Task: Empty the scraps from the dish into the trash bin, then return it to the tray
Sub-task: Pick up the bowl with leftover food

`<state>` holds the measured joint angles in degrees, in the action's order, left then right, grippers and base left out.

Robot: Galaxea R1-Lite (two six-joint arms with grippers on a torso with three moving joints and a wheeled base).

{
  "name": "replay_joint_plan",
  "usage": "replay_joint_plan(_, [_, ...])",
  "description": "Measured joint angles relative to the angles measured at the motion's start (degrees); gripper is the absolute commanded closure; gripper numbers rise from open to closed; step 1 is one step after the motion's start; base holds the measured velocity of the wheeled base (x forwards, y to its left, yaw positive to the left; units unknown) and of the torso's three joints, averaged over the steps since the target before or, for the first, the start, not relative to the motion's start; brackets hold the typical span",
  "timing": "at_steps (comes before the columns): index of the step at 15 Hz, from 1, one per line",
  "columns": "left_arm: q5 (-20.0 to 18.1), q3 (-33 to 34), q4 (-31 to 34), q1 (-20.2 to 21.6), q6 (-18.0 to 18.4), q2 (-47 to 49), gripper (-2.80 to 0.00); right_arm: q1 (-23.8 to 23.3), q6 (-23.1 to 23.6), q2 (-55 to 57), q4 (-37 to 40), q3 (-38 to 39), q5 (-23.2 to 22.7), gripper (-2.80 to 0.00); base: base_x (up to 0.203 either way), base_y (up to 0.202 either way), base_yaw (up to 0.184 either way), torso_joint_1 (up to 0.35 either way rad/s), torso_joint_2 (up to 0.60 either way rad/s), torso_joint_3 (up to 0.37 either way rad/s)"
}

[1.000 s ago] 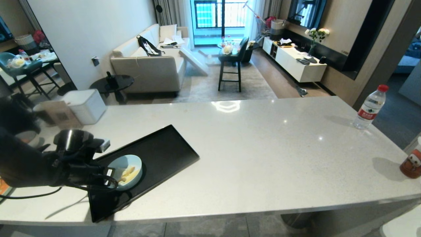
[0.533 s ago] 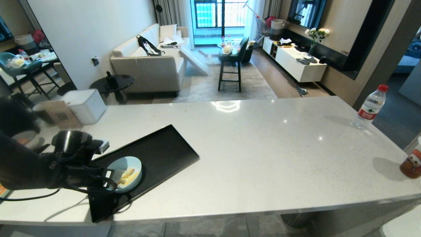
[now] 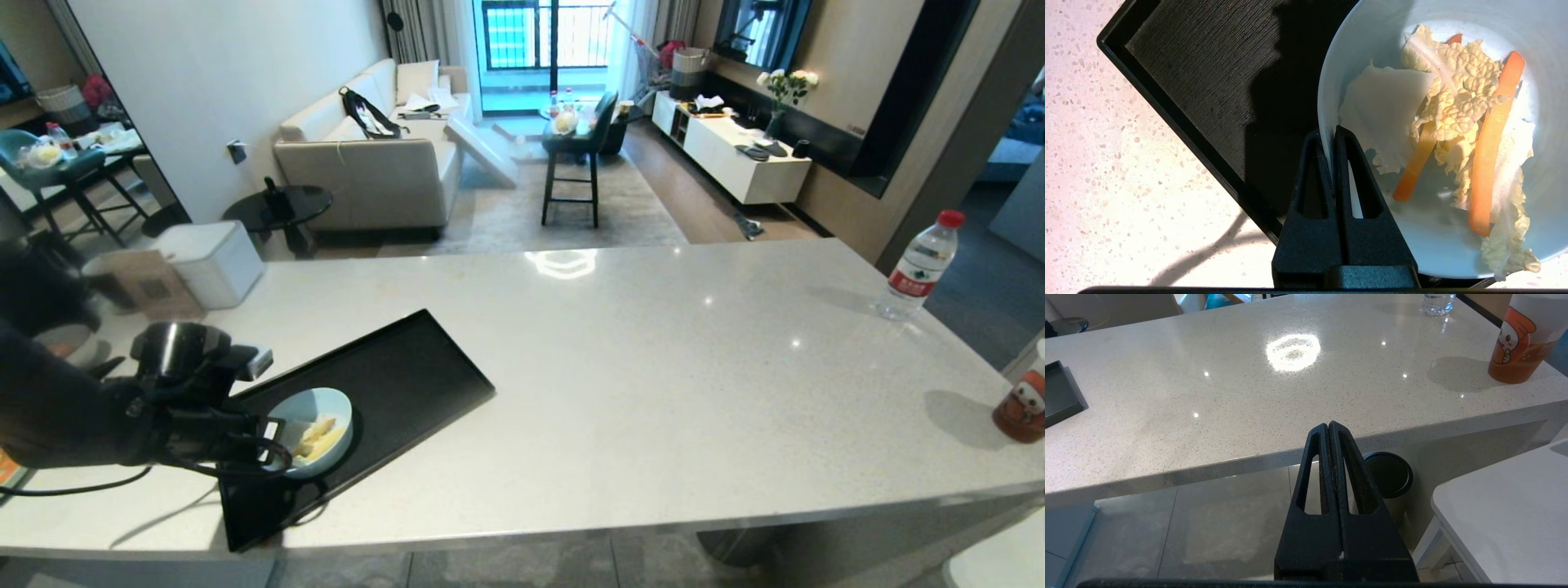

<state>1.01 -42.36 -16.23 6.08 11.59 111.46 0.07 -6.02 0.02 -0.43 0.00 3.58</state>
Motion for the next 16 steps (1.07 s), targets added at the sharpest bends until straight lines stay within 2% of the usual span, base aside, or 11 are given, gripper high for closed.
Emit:
replay_joint_plan(14, [0.2,0.6,1.0,0.2,-0.2,-1.8,0.00,0.0,0.0,0.0,0.0,0.0,0.0,0.00,0.000,0.000,0.000,0.000,0.00,0.000])
replay_joint_plan(16, [0.1,0.6,1.5,0.2,-1.1,-2.5,0.00,0.0,0.0,0.0,0.0,0.0,0.0,0.00,0.000,0.000,0.000,0.000,0.00,0.000])
